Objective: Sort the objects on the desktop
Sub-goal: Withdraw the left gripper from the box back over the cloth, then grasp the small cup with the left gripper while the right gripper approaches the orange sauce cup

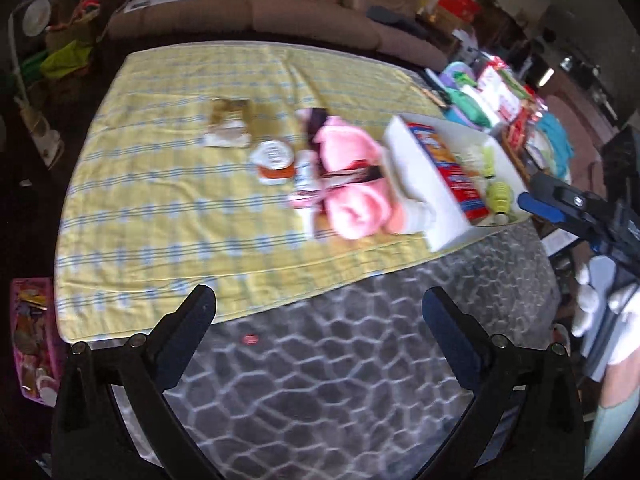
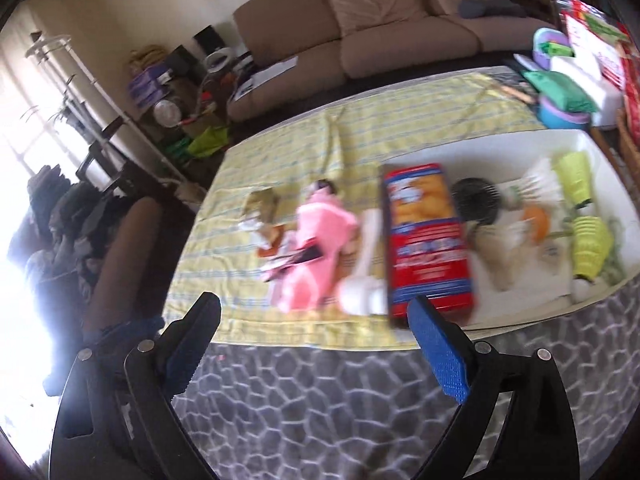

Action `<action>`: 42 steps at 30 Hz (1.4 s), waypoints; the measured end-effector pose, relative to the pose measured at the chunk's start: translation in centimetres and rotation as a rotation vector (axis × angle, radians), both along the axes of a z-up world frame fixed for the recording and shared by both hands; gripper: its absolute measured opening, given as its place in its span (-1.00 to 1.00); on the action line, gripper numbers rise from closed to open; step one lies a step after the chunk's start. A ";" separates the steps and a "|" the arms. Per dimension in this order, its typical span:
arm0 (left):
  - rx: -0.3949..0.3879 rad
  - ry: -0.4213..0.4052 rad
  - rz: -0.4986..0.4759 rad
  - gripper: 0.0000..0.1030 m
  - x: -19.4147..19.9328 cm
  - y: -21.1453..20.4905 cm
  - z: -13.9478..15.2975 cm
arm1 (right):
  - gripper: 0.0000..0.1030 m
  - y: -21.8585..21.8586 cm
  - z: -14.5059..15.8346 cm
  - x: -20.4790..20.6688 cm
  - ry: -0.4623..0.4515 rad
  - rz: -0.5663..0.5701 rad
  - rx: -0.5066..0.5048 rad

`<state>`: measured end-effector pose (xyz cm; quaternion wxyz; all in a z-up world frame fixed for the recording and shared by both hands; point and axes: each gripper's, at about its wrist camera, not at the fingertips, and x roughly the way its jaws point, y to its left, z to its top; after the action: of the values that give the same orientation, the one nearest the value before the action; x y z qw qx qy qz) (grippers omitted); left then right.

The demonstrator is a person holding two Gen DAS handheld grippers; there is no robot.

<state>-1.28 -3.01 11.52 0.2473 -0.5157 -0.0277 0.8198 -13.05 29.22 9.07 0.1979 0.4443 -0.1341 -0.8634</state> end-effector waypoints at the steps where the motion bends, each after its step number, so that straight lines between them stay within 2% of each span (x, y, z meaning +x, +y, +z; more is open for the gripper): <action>1: -0.007 0.002 0.001 1.00 -0.2 -0.4 -0.3 | 0.87 -1.0 -0.2 0.2 0.012 0.008 0.003; 6: -0.069 0.039 -0.014 0.99 -1.1 -0.9 -2.3 | 0.87 -3.7 -1.0 0.6 0.062 -0.001 0.006; 7: -0.072 0.037 -0.013 0.89 -1.3 -0.9 -2.7 | 0.87 -4.1 -1.1 0.7 0.073 -0.001 0.000; 8: -0.069 0.033 -0.009 0.70 -1.6 -0.9 -3.2 | 0.87 -4.1 -1.2 0.6 0.081 0.001 0.001; 9: -0.061 0.023 -0.003 0.64 -2.0 -0.9 -3.6 | 0.87 -4.5 -1.2 0.6 0.093 0.004 0.004; 13: -0.005 -0.006 0.036 0.65 -4.6 -1.2 -5.1 | 0.85 -5.6 -1.7 0.5 0.138 0.022 0.020; 16: 0.017 0.042 0.075 0.78 -6.9 -1.0 -5.1 | 0.85 -6.3 -2.2 0.4 0.191 0.035 0.056; 19: 0.031 0.072 0.098 0.78 -9.3 -0.1 -5.2 | 0.83 -6.7 -2.9 0.1 0.230 0.045 0.088; 21: 0.003 0.102 0.099 0.78 -10.9 1.0 -5.5 | 0.82 -7.0 -3.5 0.0 0.242 0.059 0.104; 26: -0.073 0.169 0.073 0.71 -13.0 3.2 -6.7 | 0.82 -7.6 -4.8 -0.2 0.235 0.115 0.147; 31: -0.042 0.156 0.058 0.60 -14.0 3.8 -8.3 | 0.82 -6.8 -5.6 -0.8 0.185 0.115 0.099; 34: -0.039 0.163 0.050 0.31 -14.4 4.2 -9.0 | 0.82 -6.7 -5.6 -0.9 0.183 0.122 0.094; 37: -0.017 0.162 0.027 -0.24 -14.6 4.3 -9.5 | 0.82 -6.5 -5.6 -1.1 0.182 0.124 0.087; 42: 0.019 0.177 -0.005 -0.25 -14.1 3.7 -8.8 | 0.82 -6.2 -5.7 -1.3 0.178 0.111 0.084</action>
<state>-15.35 0.72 2.75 0.2560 -0.4387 -0.0123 0.8613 -14.33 23.00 3.42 0.2378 0.3805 -0.0551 -0.8920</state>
